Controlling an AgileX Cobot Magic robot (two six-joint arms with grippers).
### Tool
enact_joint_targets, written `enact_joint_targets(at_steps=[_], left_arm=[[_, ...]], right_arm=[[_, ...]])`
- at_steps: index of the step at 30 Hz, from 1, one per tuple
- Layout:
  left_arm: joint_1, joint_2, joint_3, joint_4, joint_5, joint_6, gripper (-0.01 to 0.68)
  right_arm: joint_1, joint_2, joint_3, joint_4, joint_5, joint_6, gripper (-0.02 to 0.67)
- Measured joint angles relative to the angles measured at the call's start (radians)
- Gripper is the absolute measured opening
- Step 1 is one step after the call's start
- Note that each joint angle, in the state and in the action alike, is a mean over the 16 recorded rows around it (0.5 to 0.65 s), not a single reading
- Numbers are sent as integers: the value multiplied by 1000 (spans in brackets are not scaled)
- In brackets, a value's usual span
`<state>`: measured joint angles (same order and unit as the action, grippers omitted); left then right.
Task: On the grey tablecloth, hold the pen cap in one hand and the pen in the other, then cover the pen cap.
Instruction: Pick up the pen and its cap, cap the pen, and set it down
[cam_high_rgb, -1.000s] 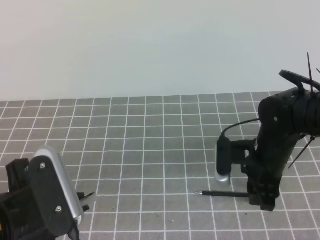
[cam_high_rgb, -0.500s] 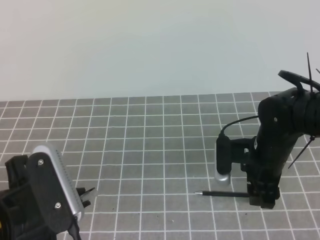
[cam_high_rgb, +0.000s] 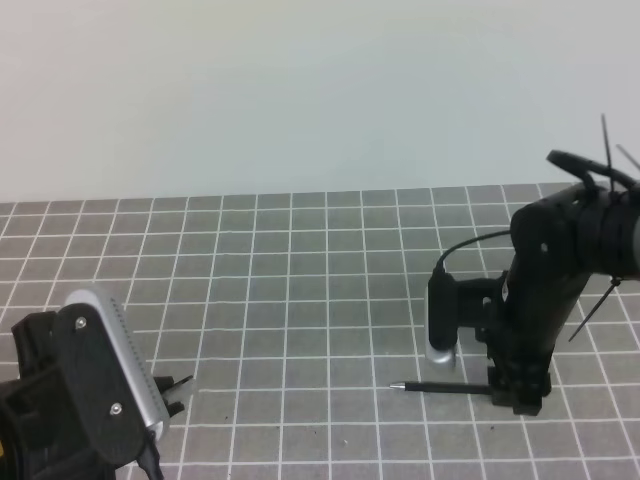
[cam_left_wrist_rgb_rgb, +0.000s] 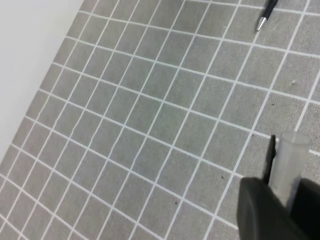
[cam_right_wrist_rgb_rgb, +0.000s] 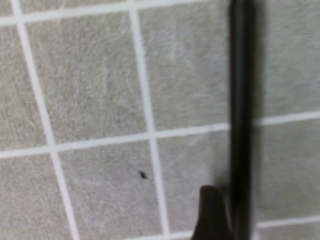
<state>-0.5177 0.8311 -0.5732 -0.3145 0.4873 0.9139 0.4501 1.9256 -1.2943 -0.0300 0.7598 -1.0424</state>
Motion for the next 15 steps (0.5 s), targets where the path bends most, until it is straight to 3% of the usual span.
enact_joint_targets(at_steps=[7,15], left_arm=[[0,0,0,-2,0,-2,80],[0,0,0,-7,-4,-6,80]], right_arm=[[0,33,0,-1,6,2,415],[0,51,0,-20,15,3,200]])
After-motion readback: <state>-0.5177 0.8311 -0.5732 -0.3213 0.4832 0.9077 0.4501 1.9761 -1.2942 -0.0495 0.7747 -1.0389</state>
